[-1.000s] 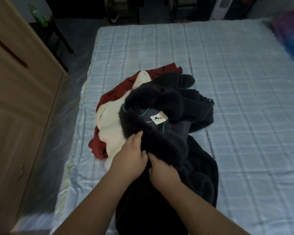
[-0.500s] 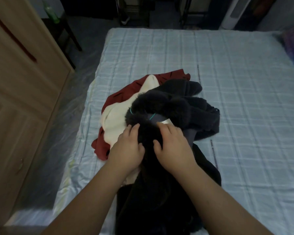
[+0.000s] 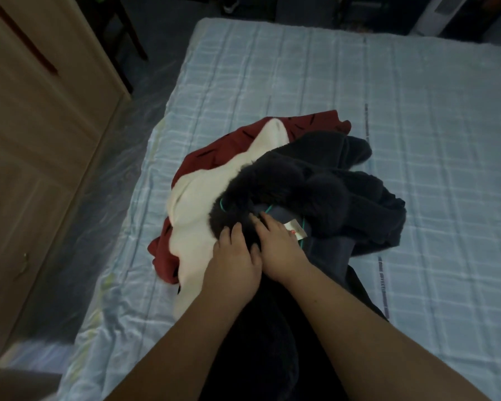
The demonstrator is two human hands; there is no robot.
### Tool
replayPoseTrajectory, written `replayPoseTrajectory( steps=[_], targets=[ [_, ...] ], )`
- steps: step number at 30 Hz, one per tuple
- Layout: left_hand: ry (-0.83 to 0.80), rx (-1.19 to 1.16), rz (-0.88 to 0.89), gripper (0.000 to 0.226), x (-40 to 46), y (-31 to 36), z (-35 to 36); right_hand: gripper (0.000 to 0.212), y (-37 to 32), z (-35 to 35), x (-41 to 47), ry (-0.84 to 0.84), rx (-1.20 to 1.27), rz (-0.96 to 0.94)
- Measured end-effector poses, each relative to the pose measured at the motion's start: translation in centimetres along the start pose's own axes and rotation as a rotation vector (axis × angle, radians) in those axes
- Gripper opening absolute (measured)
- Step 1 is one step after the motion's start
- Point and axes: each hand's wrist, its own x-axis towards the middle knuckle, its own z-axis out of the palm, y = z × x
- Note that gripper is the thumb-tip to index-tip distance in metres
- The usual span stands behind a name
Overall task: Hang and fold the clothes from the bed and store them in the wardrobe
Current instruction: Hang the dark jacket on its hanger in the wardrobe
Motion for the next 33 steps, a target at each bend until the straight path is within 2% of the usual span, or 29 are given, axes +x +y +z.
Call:
replayPoseTrajectory(
  steps=[3,5,6,8,9,12,15,17,20,23,26,29,33],
  targets=[
    [0.078,0.007,-0.058,0.071,0.2,-0.5,1.5,0.057,1.5,-1.5,1.0,0.019,0.072,-0.076],
    [0.135,0.021,-0.103,0.077,0.5,-0.4,2.2,0.043,2.9,-3.7,1.6,0.166,0.177,-0.117],
    [0.149,0.018,-0.137,0.080,0.7,-0.2,2.4,0.044,3.7,-4.8,2.0,0.250,0.163,-0.131],
    [0.157,0.025,-0.207,0.089,1.1,0.3,2.7,0.067,4.6,-6.4,3.0,0.362,0.048,-0.148],
    [0.156,0.038,-0.226,0.093,1.2,0.4,2.8,0.080,4.7,-6.7,3.6,0.366,-0.021,-0.148],
    [0.133,0.067,-0.263,0.098,1.6,0.5,3.3,0.100,4.6,-6.3,5.8,0.224,-0.169,-0.164],
    [0.108,0.062,-0.300,0.094,2.4,0.6,3.8,0.106,4.0,-5.3,6.9,0.021,-0.196,-0.139],
    [0.079,0.043,-0.314,0.087,2.9,0.8,4.3,0.100,3.8,-3.8,6.4,-0.040,-0.211,-0.110],
    [0.039,0.080,-0.357,0.079,3.1,0.7,5.2,0.088,3.7,-1.7,5.1,-0.095,-0.107,-0.044],
    [-0.007,0.174,-0.383,0.083,3.2,0.6,6.3,0.073,3.9,-0.4,4.1,-0.079,-0.181,0.016],
    [-0.049,0.184,-0.408,0.088,3.6,1.0,6.7,0.045,3.6,-0.6,3.6,0.017,-0.199,0.012],
    [-0.010,0.163,-0.372,0.075,3.5,1.4,6.1,0.029,2.8,-1.8,3.1,0.088,-0.290,-0.080],
    [0.211,0.108,-0.186,0.058,2.3,2.0,3.6,0.026,2.4,-4.3,2.3,0.439,-0.327,-0.197]
  ],
)
